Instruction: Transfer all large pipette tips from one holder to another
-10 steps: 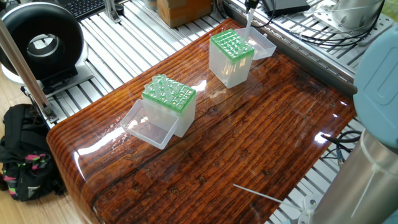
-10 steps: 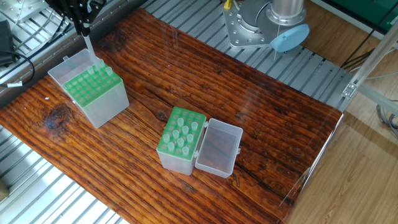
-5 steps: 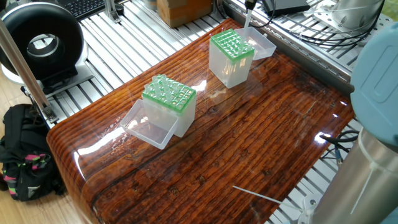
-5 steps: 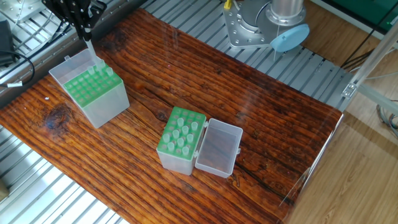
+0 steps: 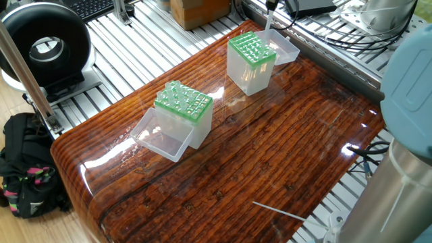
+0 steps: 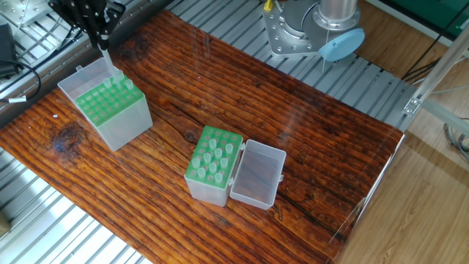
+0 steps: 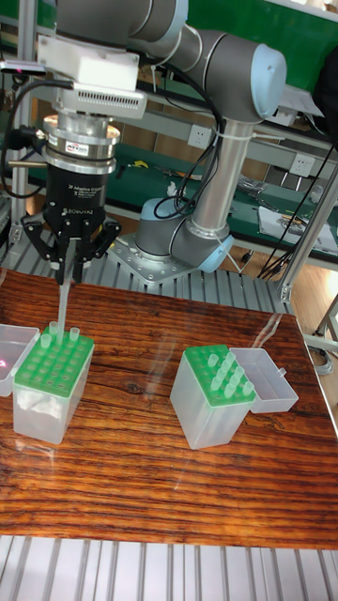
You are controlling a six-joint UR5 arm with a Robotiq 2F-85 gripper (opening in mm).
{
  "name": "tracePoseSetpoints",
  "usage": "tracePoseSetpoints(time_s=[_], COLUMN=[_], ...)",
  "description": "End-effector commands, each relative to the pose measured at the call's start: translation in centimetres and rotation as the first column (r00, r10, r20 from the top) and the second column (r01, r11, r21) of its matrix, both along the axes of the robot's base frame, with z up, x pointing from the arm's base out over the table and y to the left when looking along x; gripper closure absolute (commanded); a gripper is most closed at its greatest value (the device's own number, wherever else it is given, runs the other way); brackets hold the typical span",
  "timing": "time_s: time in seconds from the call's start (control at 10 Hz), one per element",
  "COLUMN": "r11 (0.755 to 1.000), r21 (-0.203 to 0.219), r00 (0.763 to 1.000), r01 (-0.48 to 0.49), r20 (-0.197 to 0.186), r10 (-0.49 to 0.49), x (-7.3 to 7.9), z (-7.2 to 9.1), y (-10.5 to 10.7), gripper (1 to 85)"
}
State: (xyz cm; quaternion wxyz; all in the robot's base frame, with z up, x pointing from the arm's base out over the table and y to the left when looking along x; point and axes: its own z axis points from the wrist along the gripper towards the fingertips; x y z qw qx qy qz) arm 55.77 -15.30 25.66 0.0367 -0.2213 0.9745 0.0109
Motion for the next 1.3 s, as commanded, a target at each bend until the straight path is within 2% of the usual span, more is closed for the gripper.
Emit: tracePoseSetpoints(time_s=[0.0,0.4,0.6,0.8,0.9,1.0,1.1,1.2], r11=[1.000,1.000,0.999,0.992,0.991,0.987,0.982,0.981], r21=[0.012,0.001,0.008,0.037,-0.004,-0.017,-0.006,-0.019], r00=[1.000,1.000,0.998,0.991,0.990,0.984,0.975,0.972], r01=[-0.018,0.001,0.053,0.123,0.135,0.161,0.190,0.192], r20=[-0.001,-0.023,-0.025,-0.057,-0.051,-0.078,-0.117,-0.137], r10=[0.018,-0.001,-0.053,-0.120,-0.135,-0.162,-0.190,-0.193], x=[0.0,0.0,0.6,0.9,1.3,0.6,-0.4,-0.9], z=[0.1,0.5,0.4,-0.1,-0.2,0.0,0.4,0.6], y=[0.3,0.9,2.9,6.1,6.4,7.2,8.4,8.6], gripper=[52.3,52.0,53.0,54.3,55.0,56.0,56.3,56.3])
